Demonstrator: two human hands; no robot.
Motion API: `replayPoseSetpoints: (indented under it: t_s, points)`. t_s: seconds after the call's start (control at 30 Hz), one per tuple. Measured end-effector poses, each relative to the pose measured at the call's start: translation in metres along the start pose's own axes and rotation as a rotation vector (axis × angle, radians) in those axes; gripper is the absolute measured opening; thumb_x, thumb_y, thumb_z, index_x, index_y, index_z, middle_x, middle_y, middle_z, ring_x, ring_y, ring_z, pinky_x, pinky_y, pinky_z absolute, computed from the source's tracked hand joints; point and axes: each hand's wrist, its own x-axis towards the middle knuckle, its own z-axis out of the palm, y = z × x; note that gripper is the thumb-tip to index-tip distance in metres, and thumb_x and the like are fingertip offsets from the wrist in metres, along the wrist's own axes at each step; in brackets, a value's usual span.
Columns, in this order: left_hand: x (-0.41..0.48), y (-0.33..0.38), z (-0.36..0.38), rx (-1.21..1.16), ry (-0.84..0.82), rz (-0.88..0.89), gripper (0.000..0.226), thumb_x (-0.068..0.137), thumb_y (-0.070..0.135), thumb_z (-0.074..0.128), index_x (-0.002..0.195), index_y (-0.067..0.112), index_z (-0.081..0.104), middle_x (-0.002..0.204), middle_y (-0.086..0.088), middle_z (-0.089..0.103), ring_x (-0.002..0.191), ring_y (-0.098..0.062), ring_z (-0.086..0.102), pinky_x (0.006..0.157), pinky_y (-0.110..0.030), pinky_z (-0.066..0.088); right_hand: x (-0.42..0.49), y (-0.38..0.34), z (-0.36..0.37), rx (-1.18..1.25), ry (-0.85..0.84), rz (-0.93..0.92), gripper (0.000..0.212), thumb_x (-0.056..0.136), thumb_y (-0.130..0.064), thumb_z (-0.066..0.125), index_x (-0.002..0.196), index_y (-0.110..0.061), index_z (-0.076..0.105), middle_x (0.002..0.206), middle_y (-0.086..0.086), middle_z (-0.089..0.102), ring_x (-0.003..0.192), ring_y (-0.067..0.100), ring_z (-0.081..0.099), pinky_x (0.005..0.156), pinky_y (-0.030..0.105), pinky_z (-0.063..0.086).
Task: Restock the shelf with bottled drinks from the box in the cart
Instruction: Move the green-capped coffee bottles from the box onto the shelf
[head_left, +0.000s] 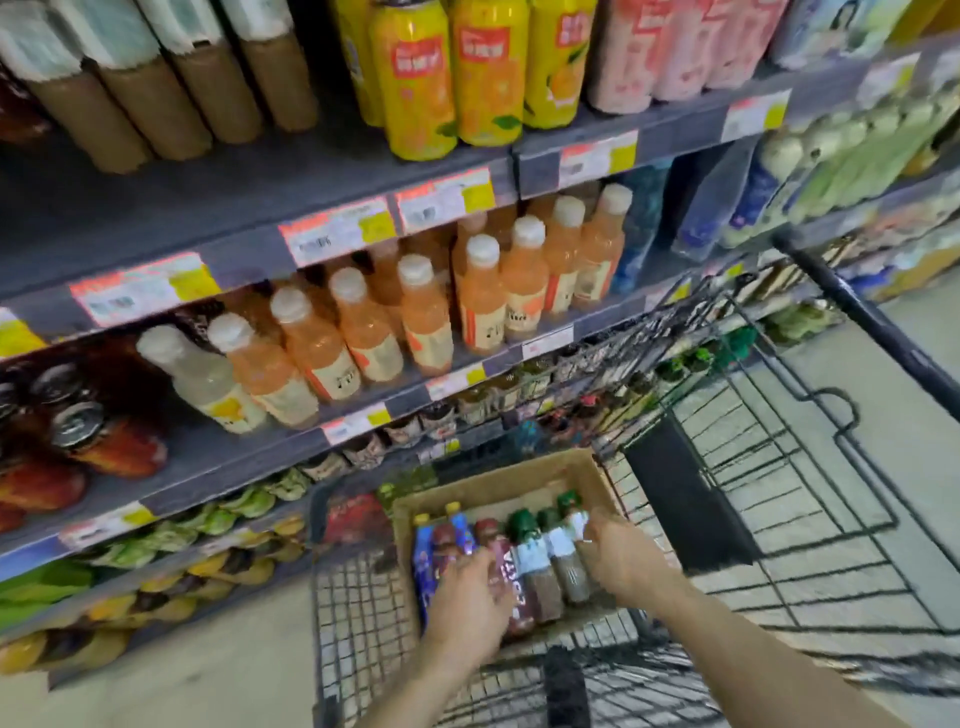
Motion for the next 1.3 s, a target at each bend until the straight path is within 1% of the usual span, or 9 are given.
replayPoseSetpoints:
  t_s: [0.17,0.27,0.37,0.5,0.67,0.8,0.9,1.13,1.3]
  points:
    - [0.037,0.023,0.071,-0.030,-0.118,-0.145,0.037,0.095,0.039,0.052,0.128,0.022,0.052,0.117,0.000,0.064,0.112,-0.022,0.060,0.089,-0.032,0.048,0.048,0.051,0.061,0.032,-0.245,0.131,0.027,0.087,-0.033,0.050,0.106,-0.016,0.060,0.103,0.008,0.071,0.092,0.028,0.069,0.073,0.033,0.055]
    - [0.067,0.030,0.100,-0.105,-0.106,-0.216,0.034,0.097,0.038,0.055,0.127,0.022,0.053,0.102,0.004,0.064,0.092,-0.017,0.062,0.076,-0.029,0.050,0.075,0.056,0.079,0.055,-0.295,0.121,0.022,0.086,-0.037,0.052,0.101,-0.022,0.055,0.093,0.003,0.067,0.081,0.025,0.066,0.066,0.031,0.048]
    - [0.107,0.031,0.119,-0.153,-0.083,-0.256,0.045,0.092,0.030,0.062,0.134,0.020,0.049,0.115,0.000,0.065,0.103,-0.021,0.064,0.084,-0.032,0.053,0.105,0.053,0.091,0.085,-0.285,0.096,0.023,0.087,-0.043,0.054,0.098,-0.022,0.054,0.102,0.006,0.068,0.096,0.027,0.066,0.074,0.032,0.050]
    - [0.161,0.024,0.133,-0.050,-0.073,-0.238,0.049,0.093,0.026,0.062,0.137,0.013,0.046,0.134,-0.010,0.057,0.125,-0.029,0.053,0.101,-0.036,0.043,0.147,0.050,0.103,0.112,-0.251,0.076,0.030,0.087,-0.039,0.058,0.109,-0.018,0.056,0.116,0.009,0.065,0.110,0.031,0.063,0.085,0.035,0.049]
    - [0.203,0.014,0.152,0.067,-0.144,-0.319,0.047,0.087,0.034,0.071,0.124,0.013,0.052,0.120,-0.013,0.065,0.112,-0.033,0.062,0.090,-0.038,0.053,0.188,0.050,0.115,0.047,-0.238,0.043,0.035,0.089,-0.032,0.063,0.119,-0.015,0.060,0.117,0.010,0.068,0.110,0.029,0.064,0.086,0.033,0.051]
    - [0.225,0.012,0.168,0.110,-0.195,-0.376,0.065,0.088,0.030,0.069,0.141,0.008,0.040,0.132,-0.015,0.059,0.120,-0.034,0.058,0.095,-0.037,0.050,0.208,0.049,0.114,0.032,-0.244,0.013,0.046,0.086,-0.038,0.065,0.128,-0.020,0.057,0.120,0.010,0.067,0.111,0.028,0.064,0.091,0.033,0.052]
    - [0.229,0.012,0.175,0.106,-0.229,-0.423,0.058,0.085,0.034,0.074,0.133,0.010,0.053,0.132,-0.013,0.059,0.118,-0.030,0.060,0.093,-0.035,0.050,0.215,0.045,0.114,-0.049,-0.282,0.007,0.048,0.087,-0.036,0.064,0.131,-0.019,0.052,0.126,0.009,0.063,0.114,0.027,0.062,0.091,0.034,0.051]
    - [0.219,0.009,0.173,0.079,-0.211,-0.433,0.074,0.072,0.033,0.086,0.132,0.011,0.049,0.135,-0.011,0.052,0.119,-0.031,0.059,0.093,-0.036,0.051,0.221,0.030,0.124,-0.159,-0.329,0.035,0.037,0.091,-0.032,0.059,0.124,-0.017,0.061,0.136,0.006,0.055,0.115,0.026,0.061,0.092,0.038,0.053]
    - [0.201,0.008,0.160,-0.009,-0.205,-0.387,0.084,0.068,0.036,0.088,0.134,0.017,0.039,0.132,-0.011,0.056,0.119,-0.033,0.058,0.095,-0.038,0.051,0.214,0.030,0.115,-0.036,-0.381,0.090,0.066,0.076,-0.026,0.071,0.135,-0.012,0.045,0.128,0.009,0.059,0.113,0.027,0.062,0.091,0.038,0.054]
